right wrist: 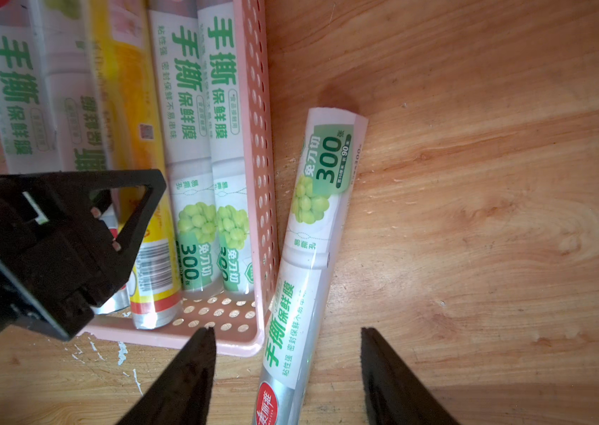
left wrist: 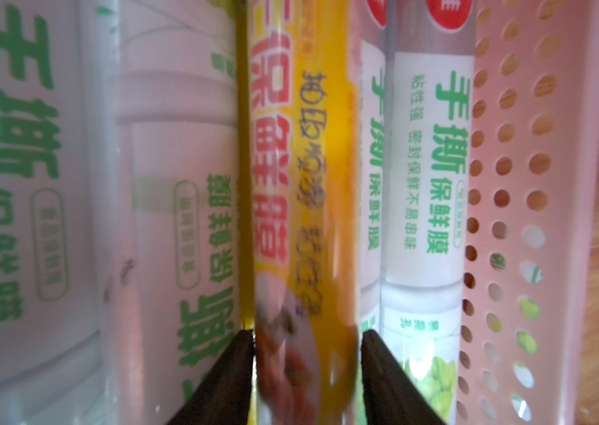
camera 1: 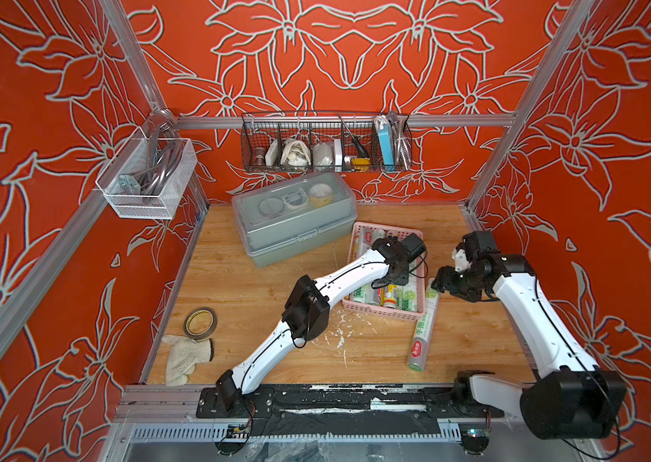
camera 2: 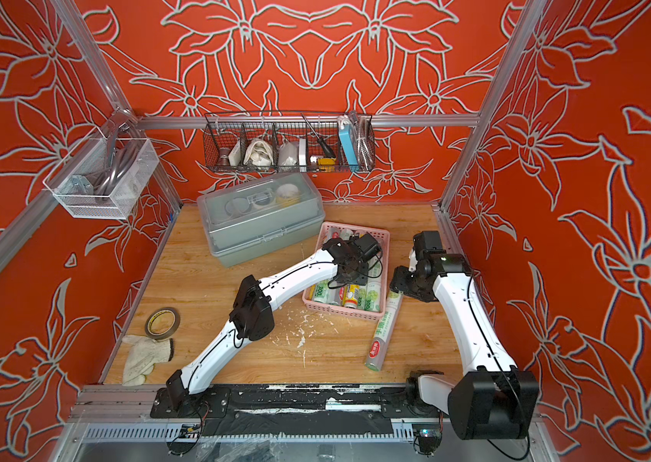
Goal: Put the plastic wrap into the basket
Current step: Place the plastic wrap in the basket.
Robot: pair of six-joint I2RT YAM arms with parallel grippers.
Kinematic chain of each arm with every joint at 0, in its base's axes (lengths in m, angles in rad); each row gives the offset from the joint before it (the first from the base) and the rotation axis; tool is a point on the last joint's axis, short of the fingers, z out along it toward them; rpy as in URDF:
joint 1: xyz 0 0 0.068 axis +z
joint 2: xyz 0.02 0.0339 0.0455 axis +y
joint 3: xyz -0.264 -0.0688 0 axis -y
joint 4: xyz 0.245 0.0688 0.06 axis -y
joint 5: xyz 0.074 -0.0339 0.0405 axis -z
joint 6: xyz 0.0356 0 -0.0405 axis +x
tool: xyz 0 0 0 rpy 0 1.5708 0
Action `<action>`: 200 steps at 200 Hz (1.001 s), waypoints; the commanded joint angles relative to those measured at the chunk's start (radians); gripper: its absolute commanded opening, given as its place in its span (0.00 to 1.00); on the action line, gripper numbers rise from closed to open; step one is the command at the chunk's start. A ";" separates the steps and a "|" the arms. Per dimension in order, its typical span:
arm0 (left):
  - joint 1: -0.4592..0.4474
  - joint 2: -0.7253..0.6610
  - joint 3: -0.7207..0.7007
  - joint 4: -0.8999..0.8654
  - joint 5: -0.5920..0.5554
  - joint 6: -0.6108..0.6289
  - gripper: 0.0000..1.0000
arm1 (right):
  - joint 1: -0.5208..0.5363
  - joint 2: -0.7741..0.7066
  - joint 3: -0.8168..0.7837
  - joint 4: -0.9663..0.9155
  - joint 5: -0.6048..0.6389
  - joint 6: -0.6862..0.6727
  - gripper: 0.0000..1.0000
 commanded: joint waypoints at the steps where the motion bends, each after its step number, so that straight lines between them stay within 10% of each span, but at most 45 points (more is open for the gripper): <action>1: 0.000 -0.062 -0.010 -0.088 -0.041 -0.004 0.51 | -0.003 0.000 0.009 -0.022 0.024 0.005 0.63; 200: -0.010 -0.438 -0.196 -0.030 -0.047 0.105 0.53 | 0.001 -0.180 -0.167 -0.100 -0.048 0.094 0.63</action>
